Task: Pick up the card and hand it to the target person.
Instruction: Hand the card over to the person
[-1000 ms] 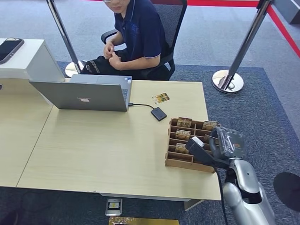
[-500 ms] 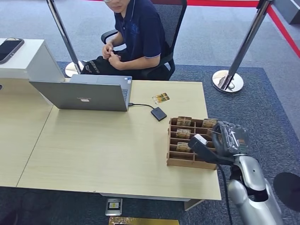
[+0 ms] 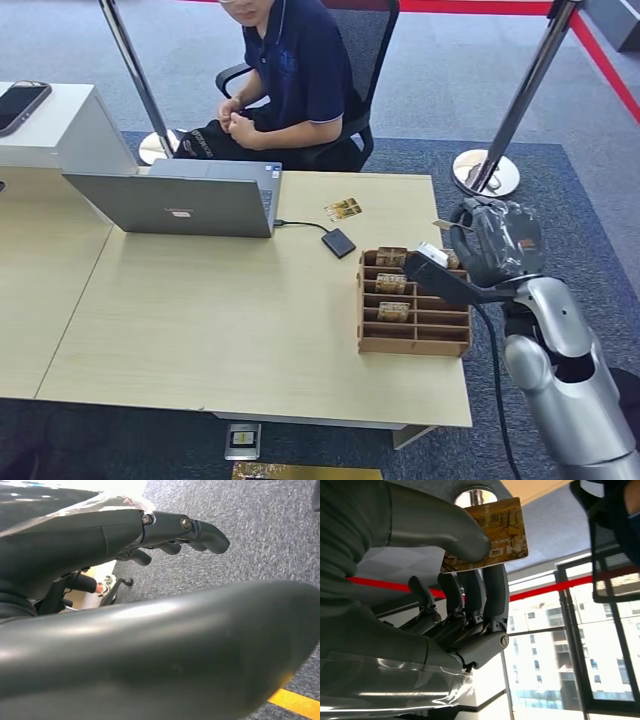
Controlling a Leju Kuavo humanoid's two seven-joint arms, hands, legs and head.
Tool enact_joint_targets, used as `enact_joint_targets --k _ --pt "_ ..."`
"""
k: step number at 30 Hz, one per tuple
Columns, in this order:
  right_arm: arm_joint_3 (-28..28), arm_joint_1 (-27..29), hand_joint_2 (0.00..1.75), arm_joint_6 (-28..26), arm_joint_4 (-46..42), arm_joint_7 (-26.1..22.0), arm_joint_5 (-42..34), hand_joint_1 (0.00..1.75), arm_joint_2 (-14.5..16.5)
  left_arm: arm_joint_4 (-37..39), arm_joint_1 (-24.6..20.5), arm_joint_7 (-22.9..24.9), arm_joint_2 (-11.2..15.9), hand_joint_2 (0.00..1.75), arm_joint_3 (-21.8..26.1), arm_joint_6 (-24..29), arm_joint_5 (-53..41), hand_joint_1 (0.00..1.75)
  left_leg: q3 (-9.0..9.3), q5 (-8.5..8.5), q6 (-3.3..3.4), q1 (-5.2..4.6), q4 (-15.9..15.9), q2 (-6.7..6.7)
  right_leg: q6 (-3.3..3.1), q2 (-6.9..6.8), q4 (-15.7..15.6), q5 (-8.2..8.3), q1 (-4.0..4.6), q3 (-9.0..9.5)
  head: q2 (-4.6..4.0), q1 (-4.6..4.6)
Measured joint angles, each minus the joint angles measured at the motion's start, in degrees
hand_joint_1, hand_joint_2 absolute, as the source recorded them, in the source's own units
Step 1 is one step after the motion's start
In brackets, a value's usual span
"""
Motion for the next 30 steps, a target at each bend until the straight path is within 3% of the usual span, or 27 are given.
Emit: enact_joint_targets --k 6,13,24,30 --pt "4.73 -5.58 1.75 0.38 2.07 -1.48 -1.51 1.41 3.13 0.0 -0.2 -0.23 -0.02 0.0 0.01 0.0 -0.05 0.0 0.01 0.01 -0.02 0.0 0.0 0.0 0.0 0.0 0.05 0.0 0.01 -0.01 -0.01 -0.01" --pt "10.35 -12.73 1.75 0.32 10.07 -2.39 -3.33 1.41 9.87 0.0 -0.4 -0.3 -0.02 0.0 -0.03 0.0 -0.52 0.0 0.02 0.04 -0.05 0.01 0.0 0.0 -0.01 0.0 0.09 0.0 0.02 -0.02 -0.01 0.0" --pt "14.78 -16.71 1.75 -0.25 19.77 0.01 -1.31 1.37 17.72 0.03 -0.56 0.63 -0.42 0.0 -0.32 1.05 -1.74 0.0 0.01 0.04 -0.05 0.02 0.0 -0.01 -0.01 0.0 0.08 0.0 0.0 -0.03 -0.01 -0.01" --pt "15.41 -17.49 1.75 -0.65 23.44 1.45 -0.06 1.38 19.82 0.04 -0.57 1.47 -0.46 0.0 -0.62 0.58 -2.61 0.0 0.01 0.04 -0.05 0.01 0.0 -0.01 -0.01 0.0 0.09 0.0 0.01 -0.03 -0.01 0.0"
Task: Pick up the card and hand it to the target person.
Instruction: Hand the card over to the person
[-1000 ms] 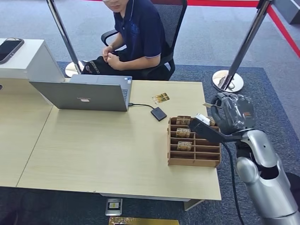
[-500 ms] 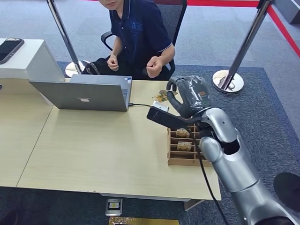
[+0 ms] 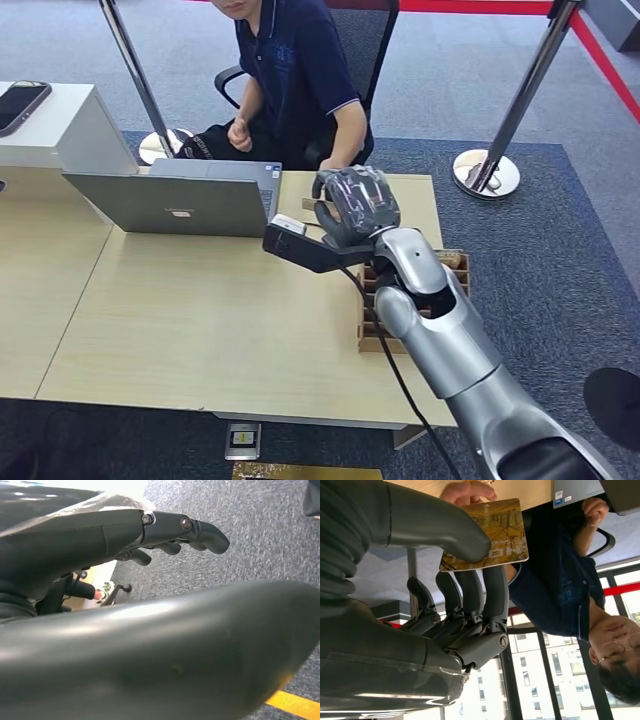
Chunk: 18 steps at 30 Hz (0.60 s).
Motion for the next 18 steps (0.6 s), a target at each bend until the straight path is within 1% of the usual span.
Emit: enact_joint_targets --k 10,12,13,14,16,17,18 --pt "0.27 -0.09 1.75 -1.38 3.97 0.96 2.26 1.35 1.31 0.0 0.03 0.77 0.27 0.0 -0.11 -1.62 -0.65 0.0 0.0 0.0 0.0 0.0 0.0 0.0 0.0 0.0 0.0 0.0 0.0 0.0 0.0 0.0" --pt "0.28 -0.09 1.75 -1.39 4.38 1.18 2.61 1.33 1.4 0.0 0.05 1.2 0.47 0.0 -0.13 -1.81 -0.87 0.0 0.0 0.0 0.0 0.0 0.0 0.0 0.0 0.0 0.0 0.0 0.0 0.0 0.0 0.0" --pt "0.28 -0.1 1.75 -1.38 4.59 1.37 2.82 1.29 1.43 0.0 0.05 1.57 0.57 0.0 -0.15 -1.92 -1.07 0.0 0.0 0.0 0.0 0.0 0.0 0.0 0.0 0.0 0.0 0.0 0.0 0.0 0.0 0.0" --pt "0.28 -0.1 1.75 -1.37 4.8 1.55 3.03 1.02 1.45 0.0 0.06 1.96 0.65 0.0 -0.17 -2.04 -1.26 0.0 0.0 0.0 0.0 0.0 0.0 0.0 0.0 0.0 0.0 0.0 0.0 0.0 0.0 0.01" --pt "0.28 -0.1 1.75 -1.35 5.32 2.0 3.56 0.37 1.54 0.0 0.06 2.92 0.79 0.0 -0.25 -2.26 -1.56 0.0 0.0 0.0 0.0 0.0 0.0 0.0 0.0 0.0 0.0 0.0 0.0 0.0 0.0 0.01" --pt "0.28 -0.11 1.75 -1.34 5.58 2.17 3.83 0.07 1.58 0.0 0.06 3.47 0.84 0.0 -0.28 -2.32 -1.7 0.0 0.0 0.0 0.0 0.0 0.0 0.0 0.0 0.0 0.0 0.0 0.0 0.0 0.0 0.01" --pt "0.28 -0.12 1.75 -1.33 5.85 2.36 4.14 0.0 1.63 0.0 0.06 4.1 0.88 0.0 -0.34 -2.38 -1.89 0.0 0.0 0.0 0.0 0.0 0.0 0.0 0.0 0.0 0.0 0.0 0.0 0.0 0.0 0.0"
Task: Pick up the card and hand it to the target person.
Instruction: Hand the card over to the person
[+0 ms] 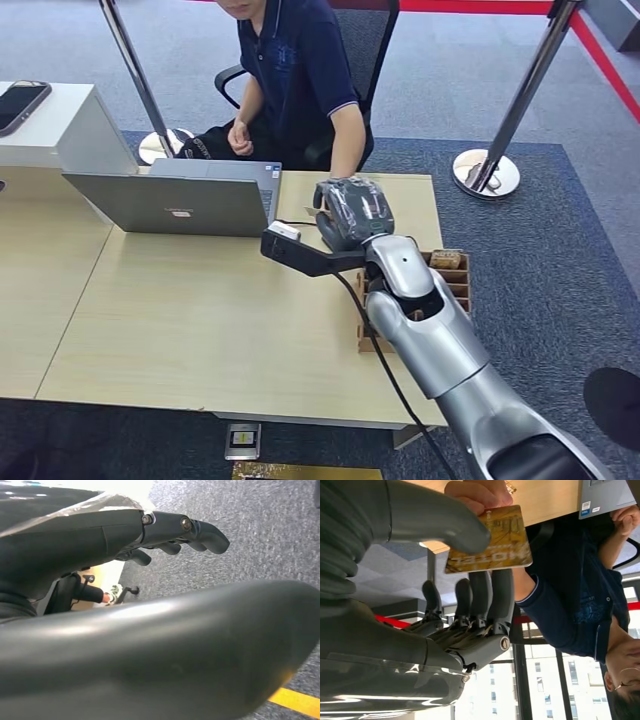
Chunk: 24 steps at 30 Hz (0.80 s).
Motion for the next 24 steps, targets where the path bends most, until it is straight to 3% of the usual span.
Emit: enact_joint_targets --k 10,14,20,24 --pt "-0.05 -0.23 1.75 -0.98 2.69 0.67 1.21 0.0 0.1 0.0 0.11 3.55 0.56 0.0 -1.02 -0.63 -1.35 0.0 0.0 0.0 0.0 0.0 0.0 0.0 0.0 0.0 0.0 0.0 0.0 0.0 0.0 -0.01" --pt "-0.13 -0.39 0.0 -2.03 3.4 0.62 1.19 0.0 0.08 0.0 0.11 3.11 0.68 0.0 -1.07 -0.8 -1.09 0.0 0.01 0.0 0.0 0.0 0.0 0.0 0.0 0.0 0.0 0.0 0.0 0.0 0.0 -0.01" --pt "-1.21 0.51 0.0 -4.06 1.35 1.16 1.39 0.0 -0.99 0.0 0.13 2.21 0.69 0.0 -1.04 -0.87 -0.38 0.0 0.02 0.0 0.0 0.0 0.02 0.0 0.0 0.0 -0.02 0.0 0.0 0.0 0.0 -0.01" --pt "-3.75 5.21 0.0 -6.63 -5.36 2.87 3.2 0.0 -3.87 0.0 0.23 2.02 0.69 0.0 -0.98 -0.8 0.24 0.0 0.0 -0.02 0.02 0.0 0.05 -0.02 0.01 0.0 -0.07 0.0 0.0 0.01 0.0 -0.01"
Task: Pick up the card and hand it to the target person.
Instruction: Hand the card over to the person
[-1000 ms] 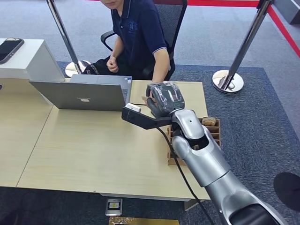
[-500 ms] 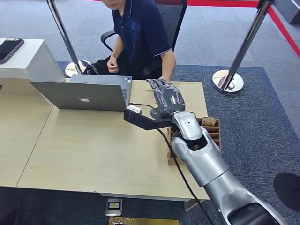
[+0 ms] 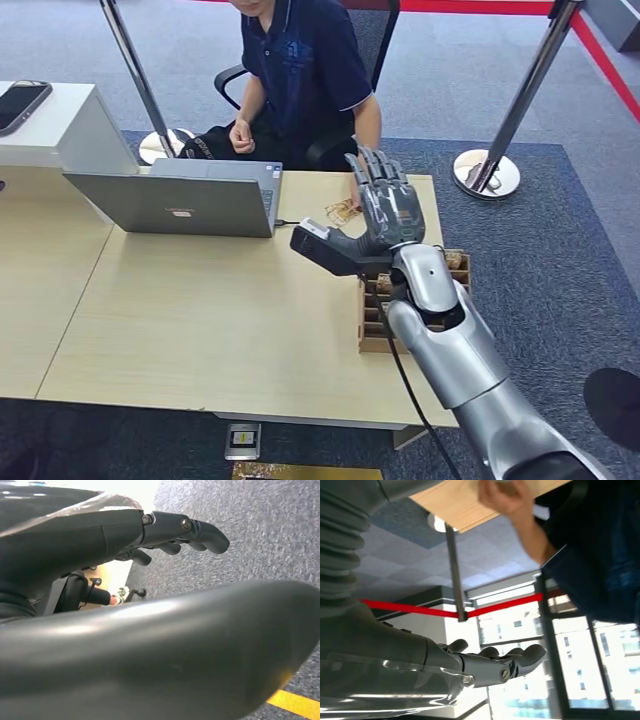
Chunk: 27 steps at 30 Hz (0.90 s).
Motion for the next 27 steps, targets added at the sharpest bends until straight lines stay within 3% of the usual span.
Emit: enact_joint_targets --k 5,8,11,16,20,24,27 --pt "-7.95 11.16 0.0 -7.14 -12.57 0.75 3.83 0.0 -4.19 0.0 0.25 0.07 -0.17 0.0 0.21 0.92 1.3 0.0 -0.02 -0.06 0.07 -0.01 0.01 -0.02 0.02 0.0 -0.08 -0.01 -0.01 0.01 0.0 -0.01" --pt "-16.33 20.43 0.0 -19.85 -21.61 -0.58 2.67 0.0 -5.52 0.0 0.55 0.46 -0.61 0.0 0.43 1.58 2.03 0.0 -0.04 -0.13 0.13 -0.01 0.02 -0.05 0.09 0.0 -0.14 -0.06 -0.01 0.03 0.0 0.01" --pt "-27.81 29.77 0.0 -29.7 -30.19 -6.51 -5.29 0.0 -5.15 0.01 0.85 0.91 -1.11 0.0 0.58 1.92 2.22 0.0 -0.02 -0.24 0.17 -0.02 0.01 -0.09 0.15 0.0 -0.15 -0.12 -0.02 0.06 0.0 0.01" --pt "-47.3 39.47 0.0 -29.39 -36.01 -20.15 -26.5 0.0 -0.54 0.0 0.86 1.08 -1.66 0.0 0.98 2.04 2.58 0.0 0.02 -0.27 0.18 -0.07 -0.01 -0.1 0.16 0.0 -0.16 -0.15 -0.03 0.08 0.0 0.01" --pt "-62.68 40.74 0.0 -19.0 -30.31 -22.51 -34.26 0.0 2.93 0.0 0.79 0.13 -1.91 0.0 1.61 2.03 3.65 0.0 0.15 -0.26 0.18 -0.06 -0.03 -0.05 0.16 0.0 -0.16 -0.15 -0.03 0.21 0.0 -0.01" --pt "-75.4 38.43 0.0 -14.03 -15.5 -23.26 -33.49 0.0 3.72 0.0 0.72 -1.93 -2.02 1.75 2.02 1.01 4.42 0.0 0.27 -0.26 0.19 -0.05 -0.02 -0.02 0.17 0.0 -0.16 -0.15 -0.04 0.34 0.0 0.01" --pt "-82.57 35.79 0.0 -14.07 0.79 -21.42 -30.69 0.0 2.33 0.0 0.63 -3.73 -2.09 1.75 2.2 -0.02 4.43 0.0 0.34 -0.27 0.2 -0.05 -0.02 0.01 0.18 0.0 -0.16 -0.16 -0.05 0.39 0.0 0.01"
